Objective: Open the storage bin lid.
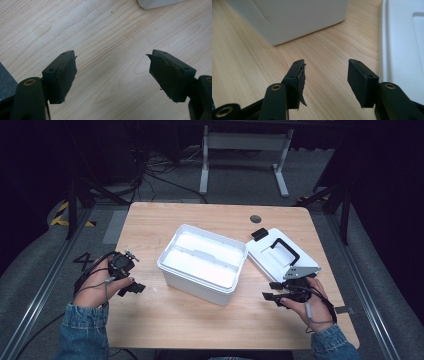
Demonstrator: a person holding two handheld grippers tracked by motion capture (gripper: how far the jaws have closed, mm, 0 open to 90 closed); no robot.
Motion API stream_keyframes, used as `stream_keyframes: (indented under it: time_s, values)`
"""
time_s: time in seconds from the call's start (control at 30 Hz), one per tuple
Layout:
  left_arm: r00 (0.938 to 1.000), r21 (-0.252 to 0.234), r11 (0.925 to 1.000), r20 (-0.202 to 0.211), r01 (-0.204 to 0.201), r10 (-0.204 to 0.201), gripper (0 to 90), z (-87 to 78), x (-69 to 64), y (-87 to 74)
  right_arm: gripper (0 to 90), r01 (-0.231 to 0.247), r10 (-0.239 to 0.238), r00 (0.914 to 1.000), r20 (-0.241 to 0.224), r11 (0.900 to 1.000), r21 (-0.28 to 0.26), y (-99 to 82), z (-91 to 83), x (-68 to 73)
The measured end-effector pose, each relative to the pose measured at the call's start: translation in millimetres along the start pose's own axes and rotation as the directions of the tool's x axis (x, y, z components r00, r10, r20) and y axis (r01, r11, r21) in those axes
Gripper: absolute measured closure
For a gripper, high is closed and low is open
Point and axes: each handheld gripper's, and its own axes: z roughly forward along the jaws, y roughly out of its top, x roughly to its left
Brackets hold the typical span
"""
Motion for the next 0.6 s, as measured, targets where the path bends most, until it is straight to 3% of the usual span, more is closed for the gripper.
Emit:
stream_keyframes:
  time_s: [0.17, 0.23, 0.5, 0.6]
  values:
    - [0.9997, -0.006, 0.9998, 0.011, 0.02, -0.02, 22.4, 1.1, -0.8, 0.3, 48.6, 0.018, -0.018, 0.9998, -0.011, 0.9998, 0.013, -6.8, 12.7, 6.2]
    - [1.0, -0.005, 1.0, -0.003, 0.003, -0.003, 22.1, 0.8, 0.5, 1.2, 48.6, 0.023, -0.023, 0.9996, -0.016, 0.9996, 0.018, -10.2, 18.3, 8.7]
    - [1.0, -0.019, 0.9998, 0.0, 0.01, -0.01, 21.2, -0.4, 1.0, 4.2, 48.0, 0.045, -0.044, 0.9986, -0.031, 0.9987, 0.025, -18.9, 36.0, 13.5]
    - [0.9996, -0.059, 0.998, -0.012, 0.023, -0.024, 19.8, -3.2, 5.3, 6.6, 48.1, 0.061, -0.061, 0.9981, -0.011, 0.9977, 0.031, -19.7, 40.5, 15.8]
